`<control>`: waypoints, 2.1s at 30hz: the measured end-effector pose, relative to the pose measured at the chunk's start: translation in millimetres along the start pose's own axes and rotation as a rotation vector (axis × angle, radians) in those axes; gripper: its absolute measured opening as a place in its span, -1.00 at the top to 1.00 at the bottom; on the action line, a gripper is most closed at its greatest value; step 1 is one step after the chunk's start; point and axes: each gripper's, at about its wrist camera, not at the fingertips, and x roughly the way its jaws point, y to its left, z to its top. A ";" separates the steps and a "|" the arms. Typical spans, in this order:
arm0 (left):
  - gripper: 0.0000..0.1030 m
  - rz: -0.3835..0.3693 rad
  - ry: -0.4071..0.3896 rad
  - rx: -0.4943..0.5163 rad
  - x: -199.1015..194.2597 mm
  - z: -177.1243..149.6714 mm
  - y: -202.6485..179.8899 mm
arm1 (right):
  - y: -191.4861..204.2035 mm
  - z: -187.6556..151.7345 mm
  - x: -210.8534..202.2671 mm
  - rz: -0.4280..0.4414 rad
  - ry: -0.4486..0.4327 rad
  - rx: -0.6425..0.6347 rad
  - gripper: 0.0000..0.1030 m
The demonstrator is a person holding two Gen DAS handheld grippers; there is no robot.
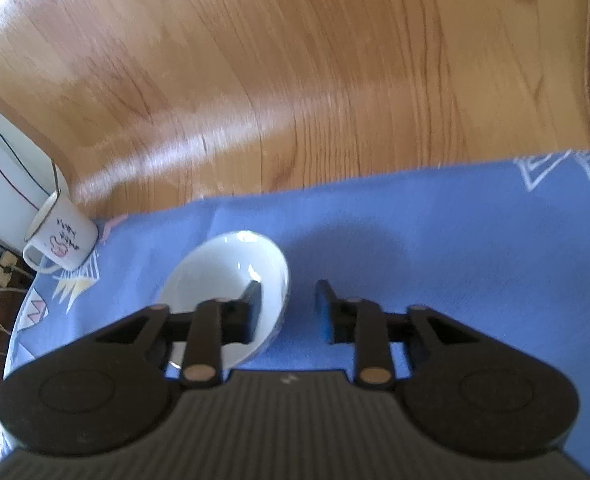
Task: Organize plates and bowls
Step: 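Close the right gripper on the small bowl rim while the left gripper closes beside it, then carry the small floral bowl with both grippers toward the white bowl stack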
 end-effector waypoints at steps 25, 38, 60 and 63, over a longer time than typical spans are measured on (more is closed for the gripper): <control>0.11 -0.200 -0.009 -0.125 -29.8 4.4 8.0 | -7.8 -73.2 -105.9 0.170 0.100 0.006 0.84; 0.78 -0.125 0.216 -0.079 -38.8 -18.2 -19.0 | -5.8 -118.6 -119.4 0.226 0.170 -0.038 0.83; 0.63 -0.084 0.243 -0.055 -42.1 -23.7 -19.8 | 7.4 -152.3 -141.8 0.114 -0.070 -0.322 0.39; 0.63 -0.080 0.242 -0.048 -41.1 -24.2 -21.5 | 7.3 -154.6 -138.1 0.107 -0.071 -0.333 0.38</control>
